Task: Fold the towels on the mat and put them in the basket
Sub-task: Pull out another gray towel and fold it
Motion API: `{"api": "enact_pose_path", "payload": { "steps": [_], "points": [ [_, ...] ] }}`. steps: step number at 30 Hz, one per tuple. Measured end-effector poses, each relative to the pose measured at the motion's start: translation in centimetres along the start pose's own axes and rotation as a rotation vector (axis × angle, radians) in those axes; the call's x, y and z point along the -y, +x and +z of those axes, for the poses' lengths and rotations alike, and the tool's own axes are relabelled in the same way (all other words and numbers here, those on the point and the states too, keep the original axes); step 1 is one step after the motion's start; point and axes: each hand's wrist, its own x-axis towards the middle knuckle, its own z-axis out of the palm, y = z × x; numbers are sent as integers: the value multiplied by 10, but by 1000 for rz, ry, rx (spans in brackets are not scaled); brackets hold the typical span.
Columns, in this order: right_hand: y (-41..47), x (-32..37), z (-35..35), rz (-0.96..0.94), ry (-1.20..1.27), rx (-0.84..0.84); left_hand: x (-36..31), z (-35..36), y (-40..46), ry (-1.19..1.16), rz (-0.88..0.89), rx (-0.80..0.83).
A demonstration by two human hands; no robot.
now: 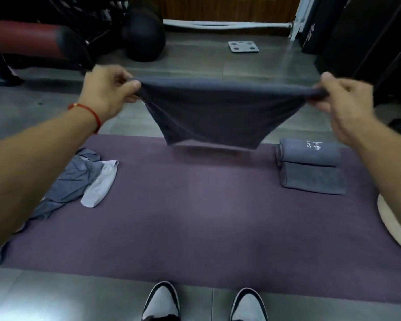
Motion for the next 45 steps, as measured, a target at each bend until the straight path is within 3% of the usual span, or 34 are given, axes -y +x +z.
{"api": "enact_pose_path", "payload": {
  "steps": [2,5,9,15,21,24,28,33,35,40,45],
  "points": [
    [-20,-26,-7,54,-37,-13,30,8,-27,48,27,45],
    [-62,-90,-21,179,-295,8,83,37,-87,207,41,123],
    [-123,-187,-43,317,-534,133,175,91,-170,384,50,267],
    [-212,-306,-74,581,-680,224,277,139,-262,435,-47,481],
    [-254,-303,-72,601,-728,160,285,138,-306,437,-41,383],
    [-259,-293,-66,550,-914,264,281,132,-317,467,-62,396],
    [-241,-291,-49,403,-1084,353,251,127,-290,685,-26,471],
    [-158,-307,7,-75,-1226,592,248,158,-187,817,103,585],
    [-121,-321,41,-158,-1255,672,259,188,-143,853,152,618],
    [-48,-354,126,-178,-1371,809,275,264,-54,839,87,559],
    [-2,-393,152,-23,-1436,791,305,301,-3,821,-138,504]
  ]
}}
